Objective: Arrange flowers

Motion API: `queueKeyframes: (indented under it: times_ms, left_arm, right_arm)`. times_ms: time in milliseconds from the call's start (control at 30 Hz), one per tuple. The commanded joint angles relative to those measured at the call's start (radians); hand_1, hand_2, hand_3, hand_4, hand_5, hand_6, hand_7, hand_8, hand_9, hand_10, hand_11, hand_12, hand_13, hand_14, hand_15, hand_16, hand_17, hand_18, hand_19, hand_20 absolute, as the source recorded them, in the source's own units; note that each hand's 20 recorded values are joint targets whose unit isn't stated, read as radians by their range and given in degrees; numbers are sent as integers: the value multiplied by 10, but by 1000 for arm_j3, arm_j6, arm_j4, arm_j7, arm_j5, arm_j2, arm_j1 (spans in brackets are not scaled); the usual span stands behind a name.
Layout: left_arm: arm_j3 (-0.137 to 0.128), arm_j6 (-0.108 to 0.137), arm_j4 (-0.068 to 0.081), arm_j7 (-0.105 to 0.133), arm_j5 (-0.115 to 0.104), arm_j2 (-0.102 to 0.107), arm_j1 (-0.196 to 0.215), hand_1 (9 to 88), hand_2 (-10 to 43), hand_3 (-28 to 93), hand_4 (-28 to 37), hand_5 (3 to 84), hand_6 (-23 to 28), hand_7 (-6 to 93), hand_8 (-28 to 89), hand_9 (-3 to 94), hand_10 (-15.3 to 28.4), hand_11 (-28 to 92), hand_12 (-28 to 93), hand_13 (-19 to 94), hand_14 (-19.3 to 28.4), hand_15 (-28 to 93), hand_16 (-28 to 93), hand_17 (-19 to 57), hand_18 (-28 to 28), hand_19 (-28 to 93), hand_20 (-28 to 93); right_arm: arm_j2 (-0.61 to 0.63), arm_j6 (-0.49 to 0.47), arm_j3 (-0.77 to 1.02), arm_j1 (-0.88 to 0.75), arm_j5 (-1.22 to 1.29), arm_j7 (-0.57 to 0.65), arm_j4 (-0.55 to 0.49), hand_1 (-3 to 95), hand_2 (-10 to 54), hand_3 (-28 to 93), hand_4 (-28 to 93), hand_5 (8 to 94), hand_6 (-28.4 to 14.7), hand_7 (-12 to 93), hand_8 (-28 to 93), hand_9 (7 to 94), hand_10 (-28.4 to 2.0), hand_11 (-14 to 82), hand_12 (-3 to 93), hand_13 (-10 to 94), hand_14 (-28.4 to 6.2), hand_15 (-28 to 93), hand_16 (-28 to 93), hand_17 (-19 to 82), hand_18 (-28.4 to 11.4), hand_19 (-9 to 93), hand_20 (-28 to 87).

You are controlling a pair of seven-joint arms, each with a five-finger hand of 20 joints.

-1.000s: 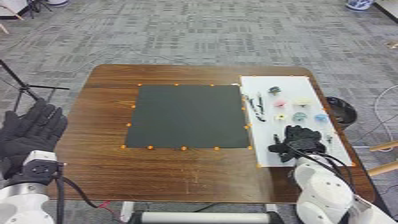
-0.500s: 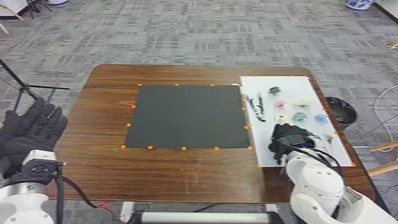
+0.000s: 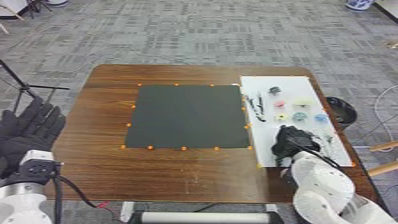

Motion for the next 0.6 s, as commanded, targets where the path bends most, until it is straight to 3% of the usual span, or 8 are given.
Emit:
queueKeyframes:
  times_ms: [33,133,200,233,300,400,500,600]
  left_arm:
    - [-3,14,5,11,8,1,20,227,154,718,-283,405,104,57,-75,306,165,185,70,207,144,184,-55,-75,115,320,57]
    - [-5,17,10,9,9,0,23,227,154,719,-283,405,104,57,-75,306,166,185,70,207,144,184,-55,-74,115,320,57]
    - [-2,-23,36,16,16,3,27,223,157,712,-283,405,105,56,-75,306,166,185,70,208,144,184,-55,-74,115,319,57]
    - [-4,-29,41,16,6,3,33,215,163,704,-283,404,104,56,-75,306,166,184,70,208,144,184,-55,-73,114,317,56]
    - [-4,-20,41,19,2,2,42,209,167,693,-283,402,103,54,-75,304,164,181,69,207,144,182,-55,-71,113,314,55]
    - [0,-19,44,8,26,10,47,208,170,683,-283,396,100,52,-75,303,163,177,68,206,141,174,-57,-68,111,309,55]
    - [-8,-22,33,2,21,8,79,208,171,681,-283,396,100,51,-74,302,164,174,68,207,140,171,-55,-67,111,307,56]
    - [2,-14,35,5,22,6,72,208,173,677,-283,395,99,51,-74,302,163,173,69,207,140,169,-54,-67,111,304,57]
  right_arm:
    - [77,291,-81,5,-217,-83,-13,487,-95,717,-115,658,-15,632,152,774,-96,349,689,735,-93,668,465,419,-232,824,401]
    - [77,364,-168,116,-222,-114,5,484,-95,721,-107,663,-14,632,151,778,-96,349,690,741,-91,669,466,424,-230,826,401]
    - [73,449,-250,212,-258,-162,53,480,-95,724,-100,666,-14,630,153,781,-95,348,691,744,-91,669,466,426,-230,827,401]
    - [66,469,-300,277,-249,-180,75,479,-95,724,-97,667,-14,630,153,783,-95,349,691,744,-91,669,467,426,-230,827,401]
    - [38,485,-395,404,-206,-204,109,477,-95,723,-93,669,-13,631,154,783,-97,353,692,745,-92,672,467,427,-229,829,402]
    - [-9,442,-522,578,-158,-240,148,479,-95,717,-94,669,-13,631,155,782,-98,358,689,746,-92,673,467,428,-228,829,402]
    - [-70,413,-671,773,-130,-299,219,480,-95,714,-96,669,-13,630,156,780,-99,358,688,745,-92,671,466,428,-227,828,401]
    - [-132,397,-765,904,-58,-316,274,481,-95,718,-104,670,-13,629,155,781,-99,357,683,745,-92,670,464,427,-227,827,400]
